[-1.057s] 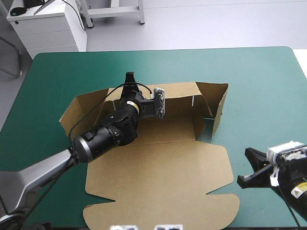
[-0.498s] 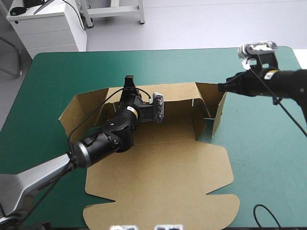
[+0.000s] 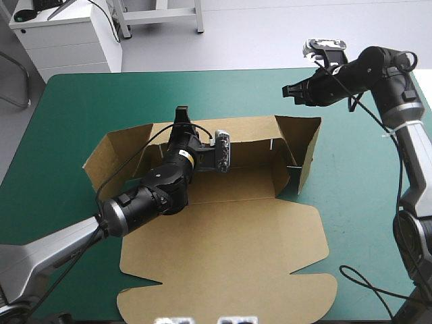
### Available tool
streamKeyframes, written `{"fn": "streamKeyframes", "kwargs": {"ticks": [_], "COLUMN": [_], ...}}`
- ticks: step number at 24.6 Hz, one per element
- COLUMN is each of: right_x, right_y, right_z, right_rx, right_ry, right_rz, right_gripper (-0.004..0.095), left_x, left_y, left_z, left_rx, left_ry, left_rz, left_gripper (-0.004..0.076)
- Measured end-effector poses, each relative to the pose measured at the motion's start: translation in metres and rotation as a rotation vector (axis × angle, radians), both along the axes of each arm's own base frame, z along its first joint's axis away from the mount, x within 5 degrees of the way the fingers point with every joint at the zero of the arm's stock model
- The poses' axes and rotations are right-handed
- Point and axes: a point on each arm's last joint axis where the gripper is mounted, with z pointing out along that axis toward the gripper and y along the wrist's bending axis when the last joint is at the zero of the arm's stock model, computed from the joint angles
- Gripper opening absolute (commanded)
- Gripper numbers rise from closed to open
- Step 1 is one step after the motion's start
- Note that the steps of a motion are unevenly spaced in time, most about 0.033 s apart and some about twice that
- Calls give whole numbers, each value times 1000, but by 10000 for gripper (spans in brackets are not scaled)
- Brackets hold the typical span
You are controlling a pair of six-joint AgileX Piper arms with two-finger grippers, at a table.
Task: Fold the box
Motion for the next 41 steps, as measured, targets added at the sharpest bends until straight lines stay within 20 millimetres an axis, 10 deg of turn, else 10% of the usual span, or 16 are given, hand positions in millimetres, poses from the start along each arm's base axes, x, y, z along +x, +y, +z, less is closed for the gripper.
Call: {"fn": "streamKeyframes", "kwargs": {"ticks": [15,34,41], "right_x": [10,-70,-95], "right_y": [16,14,12], "right_z": [-41,-39,-68], "right_rx": [-122,-27,1], "right_ry": [185,122,-13], "right_rz": [14,156,186], "right_gripper": [-12,-13,-14], "left_x": [0,-1,-4], "left_y": [0,1,1], "left_z": [-1,-2,-2], "left_rx": [-32,-35,-41], "left_ry": [0,20,51], "left_rz": [20,32,26], "left_gripper": [-8,-8,-8]}}
